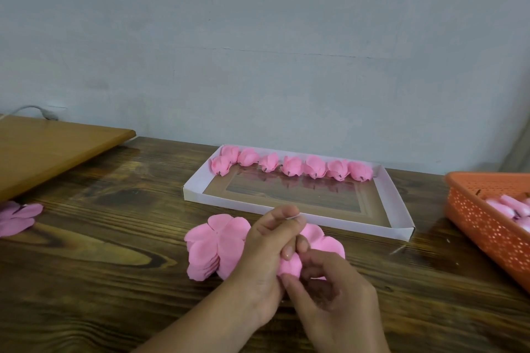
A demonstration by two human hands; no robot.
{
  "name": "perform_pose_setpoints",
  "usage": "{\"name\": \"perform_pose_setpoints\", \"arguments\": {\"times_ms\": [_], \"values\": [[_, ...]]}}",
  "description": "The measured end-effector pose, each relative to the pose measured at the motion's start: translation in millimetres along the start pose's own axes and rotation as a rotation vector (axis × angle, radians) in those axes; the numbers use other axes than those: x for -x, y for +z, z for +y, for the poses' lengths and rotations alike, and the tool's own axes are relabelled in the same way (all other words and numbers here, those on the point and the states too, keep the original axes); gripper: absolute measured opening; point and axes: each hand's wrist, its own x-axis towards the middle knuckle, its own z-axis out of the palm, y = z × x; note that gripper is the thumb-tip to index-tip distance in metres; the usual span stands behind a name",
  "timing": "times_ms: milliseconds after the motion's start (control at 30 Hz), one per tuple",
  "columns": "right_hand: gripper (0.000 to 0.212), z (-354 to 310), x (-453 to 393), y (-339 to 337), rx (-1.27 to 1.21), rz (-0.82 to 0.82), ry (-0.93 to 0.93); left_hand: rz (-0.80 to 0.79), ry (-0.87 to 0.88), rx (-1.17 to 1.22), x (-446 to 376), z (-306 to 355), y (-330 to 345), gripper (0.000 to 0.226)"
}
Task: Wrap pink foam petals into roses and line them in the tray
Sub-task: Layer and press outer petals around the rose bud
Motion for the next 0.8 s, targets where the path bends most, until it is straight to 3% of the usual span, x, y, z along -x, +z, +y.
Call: {"name": "perform_pose_setpoints", "arguments": {"times_ms": [100, 233, 333, 467, 667, 733, 800], "values": [[0.039, -2.9, -2.8, -1.4, -0.094, -0.068, 0.146, 0.025, -0.009, 0.014, -0.2, 1.6, 0.0, 0.014], [0.02, -9.3, -13.5, -4.3, -0.496, -0.233, 0.472, -0.003, -0.014, 0.058, 0.3, 7.2, 1.8, 0.014], [0.004, -12.4, -16.6, -6.5, -0.669, -0.296, 0.6, -0.027, -0.016, 0.067, 0.9, 7.6, 0.8, 0.014], [0.01, -10.8, -14.4, -9.0, -0.612, -0.271, 0.495, -0.042, -0.031, 0.057, 1.8, 4.6, 0.7, 0.013], [0.038, -1.2, 0.6, 3.0, -0.035, -0.035, 0.105, 0.047, -0.024, 0.036, 0.4, 0.3, 1.2, 0.01], [0.041, 2.0, 2.1, 2.8, 0.02, -0.045, 0.042, 0.056, -0.026, 0.035, 0.5, 1.7, 0.6, 0.011], [0.038, 1.5, 0.0, 0.5, -0.05, -0.086, 0.095, 0.043, -0.031, 0.036, 0.9, 4.3, 0.4, 0.011]]}}
